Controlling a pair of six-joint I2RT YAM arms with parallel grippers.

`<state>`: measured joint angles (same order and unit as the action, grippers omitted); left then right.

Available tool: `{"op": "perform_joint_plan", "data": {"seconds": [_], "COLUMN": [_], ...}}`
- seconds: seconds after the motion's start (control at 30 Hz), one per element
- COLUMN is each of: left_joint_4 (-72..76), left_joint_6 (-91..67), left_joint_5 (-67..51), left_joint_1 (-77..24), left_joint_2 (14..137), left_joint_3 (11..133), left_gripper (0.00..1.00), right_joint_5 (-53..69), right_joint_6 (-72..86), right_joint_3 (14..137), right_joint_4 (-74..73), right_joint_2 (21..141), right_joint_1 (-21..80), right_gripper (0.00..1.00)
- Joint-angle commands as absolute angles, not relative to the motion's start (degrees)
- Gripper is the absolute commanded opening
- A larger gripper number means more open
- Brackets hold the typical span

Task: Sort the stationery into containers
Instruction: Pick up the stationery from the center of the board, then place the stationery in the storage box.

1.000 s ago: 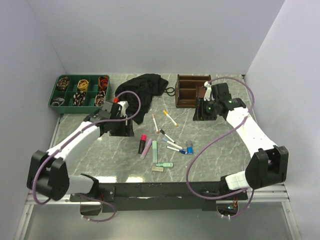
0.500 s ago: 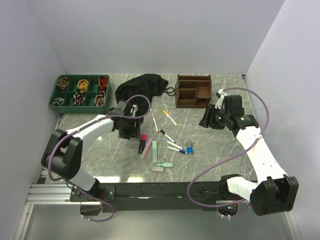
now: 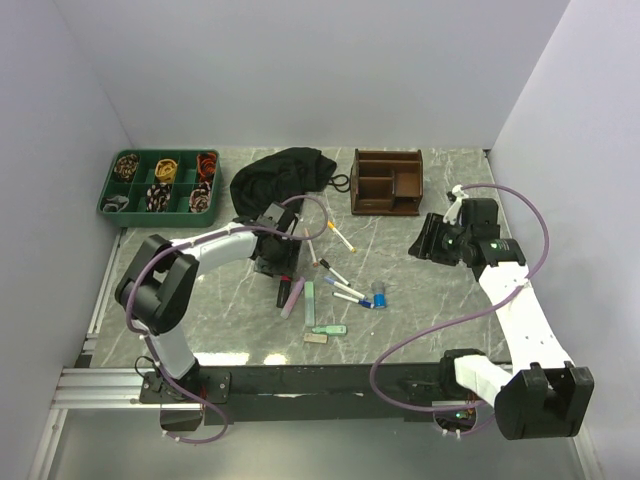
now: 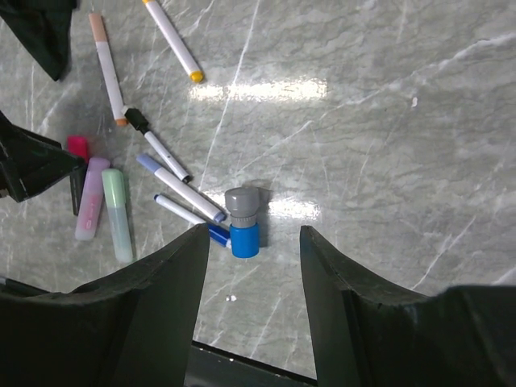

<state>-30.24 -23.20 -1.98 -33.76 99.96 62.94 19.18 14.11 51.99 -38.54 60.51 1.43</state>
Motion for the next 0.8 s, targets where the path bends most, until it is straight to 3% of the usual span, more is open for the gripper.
{"op": "perform_joint_plan", "data": {"seconds": [0.0, 0.17, 0.2, 0.27, 0.4, 0.6, 0.67, 0.77], "left_joint_4": [-31.73, -31.99, -31.91, -32.25, -35.58, -44.3, -35.63, -12.28], "left_joint_6": [-23.2, -22.94, -22.68, -21.71, -19.17, -12.32, -9.15, -7.65], "left_joint_5": [2.72, 1.85, 1.32, 0.53, -0.97, -9.21, -13.78, -15.99], "left_joint_1": [-33.93, -34.19, -34.19, -34.19, -34.19, -34.1, -34.28, -34.89], "left_joint_2": [100.72, 102.3, 102.39, 102.39, 102.13, 108.62, 109.51, 109.16], "left_joint_3": [64.6, 64.25, 64.51, 66.87, 75.91, 107.89, 112.32, 106.19], "left_gripper": [0.61, 0.38, 0.2, 0.01, 0.01, 0.01, 0.01, 0.01], "right_joint_5": [19.95, 19.69, 19.51, 19.07, 18.2, 16.09, 15.21, 13.71], "right_joint_6": [14.59, 14.42, 14.33, 14.15, 13.62, 11.96, 11.34, 10.37], "right_joint_3": [52.03, 51.86, 52.03, 52.47, 54.4, 58.18, 58.27, 57.75], "right_joint_4": [-36.65, -36.48, -36.47, -36.39, -36.39, -36.83, -35.95, -34.63], "right_joint_2": [59.15, 59.68, 59.76, 60.29, 61.7, 64.25, 64.51, 64.86], "right_joint_1": [0.35, -1.32, -1.41, -1.58, -2.11, -2.55, -2.72, -2.81], "right_gripper": [0.57, 0.57, 0.57, 0.57, 0.57, 0.57, 0.57, 0.57]}}
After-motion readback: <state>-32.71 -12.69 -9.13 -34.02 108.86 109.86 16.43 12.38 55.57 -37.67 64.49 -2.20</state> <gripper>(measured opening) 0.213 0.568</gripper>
